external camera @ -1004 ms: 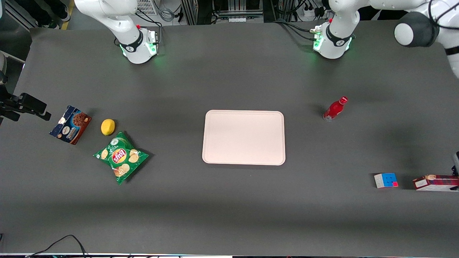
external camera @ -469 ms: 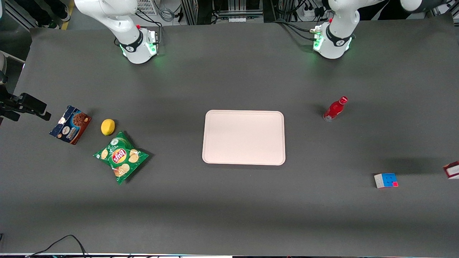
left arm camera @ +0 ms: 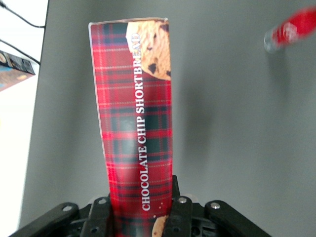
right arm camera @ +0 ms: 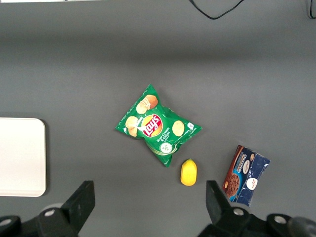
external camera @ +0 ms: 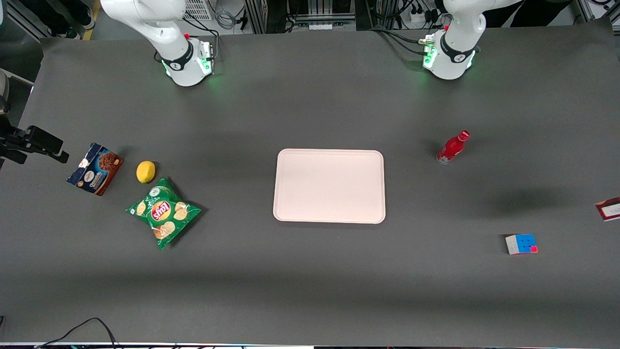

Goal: Place red cookie box on tray
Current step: 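Carry the upright shortbread box with the left gripper to the tray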

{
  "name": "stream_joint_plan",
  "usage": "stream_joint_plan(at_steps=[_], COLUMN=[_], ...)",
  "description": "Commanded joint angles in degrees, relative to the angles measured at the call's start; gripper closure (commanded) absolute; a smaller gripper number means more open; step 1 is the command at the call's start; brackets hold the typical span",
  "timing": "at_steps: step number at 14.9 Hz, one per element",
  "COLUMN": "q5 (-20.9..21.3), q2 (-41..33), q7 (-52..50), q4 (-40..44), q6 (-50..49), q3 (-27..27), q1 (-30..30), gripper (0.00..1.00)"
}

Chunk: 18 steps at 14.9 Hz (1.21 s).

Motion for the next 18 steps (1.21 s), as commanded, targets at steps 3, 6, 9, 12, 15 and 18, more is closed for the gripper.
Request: stream_joint_plan(at_steps=[3,6,9,12,15,18], q5=[1.2,1.2,1.3,5.3,6.1,10.0], q2=[-1.9,-2.7,-3.3,-3.4,-4.6,-5.3], q7=[-28.3,-42.3,-58.1,-79.9,-103.5,-117.1], q4=[0.7,0.3,-0.4,-0.7,-3.6,-7.1], q6=[-7.2,-8.3,-8.2,-7.5,-5.5,-1.9], q3=[0.3,-0.9,-4.2,-9.3,-18.2,-26.4], q1=[-8.1,-12.5,-15.5,-19.5,-19.7,-20.5], gripper=[0.90,0.90,0.89,0.88,0.85,0.85])
